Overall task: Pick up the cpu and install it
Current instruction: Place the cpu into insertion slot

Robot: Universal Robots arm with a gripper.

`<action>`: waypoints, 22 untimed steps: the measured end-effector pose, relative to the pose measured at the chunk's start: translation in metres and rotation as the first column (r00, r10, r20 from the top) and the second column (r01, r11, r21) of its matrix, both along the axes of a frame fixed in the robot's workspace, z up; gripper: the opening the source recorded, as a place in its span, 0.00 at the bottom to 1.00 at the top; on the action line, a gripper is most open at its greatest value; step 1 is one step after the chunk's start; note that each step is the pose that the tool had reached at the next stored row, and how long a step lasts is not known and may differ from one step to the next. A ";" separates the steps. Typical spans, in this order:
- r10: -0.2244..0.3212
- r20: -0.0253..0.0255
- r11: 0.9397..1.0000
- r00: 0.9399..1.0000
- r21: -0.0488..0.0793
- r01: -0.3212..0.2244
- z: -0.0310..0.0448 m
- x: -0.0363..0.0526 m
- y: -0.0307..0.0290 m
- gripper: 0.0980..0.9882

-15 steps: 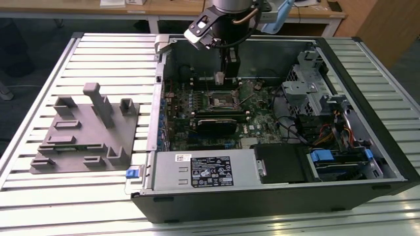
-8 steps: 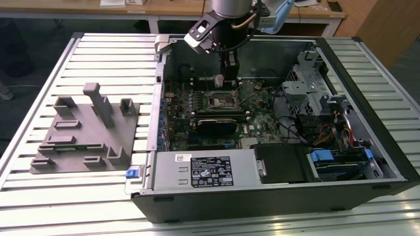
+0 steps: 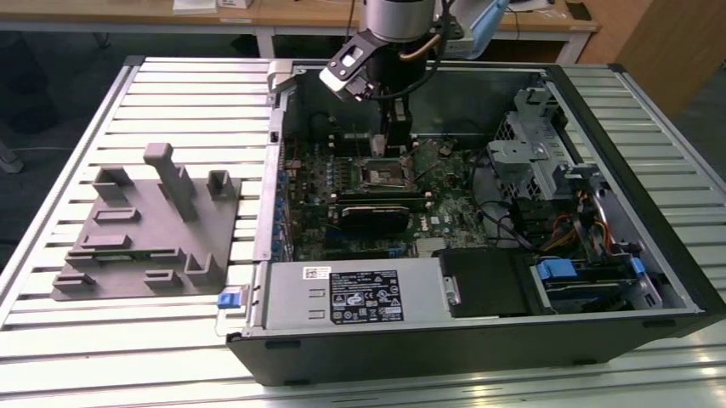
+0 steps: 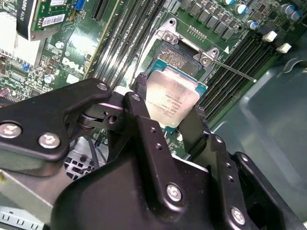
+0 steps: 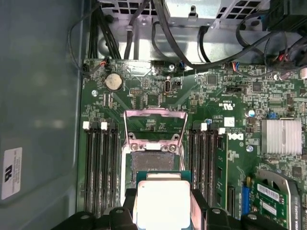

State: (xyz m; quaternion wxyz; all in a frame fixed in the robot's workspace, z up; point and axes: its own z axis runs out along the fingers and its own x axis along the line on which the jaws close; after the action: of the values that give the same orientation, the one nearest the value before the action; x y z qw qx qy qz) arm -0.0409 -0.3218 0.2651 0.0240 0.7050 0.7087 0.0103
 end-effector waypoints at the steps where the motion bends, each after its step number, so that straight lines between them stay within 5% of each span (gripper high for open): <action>1: 0.000 0.000 1.000 1.000 -0.001 0.000 -0.0007 0.0001 0.0000 0.48; 22: -0.004 0.000 1.000 1.000 -0.003 0.004 -0.0307 0.0044 0.0010 0.48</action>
State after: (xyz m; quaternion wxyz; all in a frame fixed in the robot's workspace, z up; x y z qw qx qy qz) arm -0.0365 -0.3208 0.2344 0.0251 0.7064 0.7073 0.0091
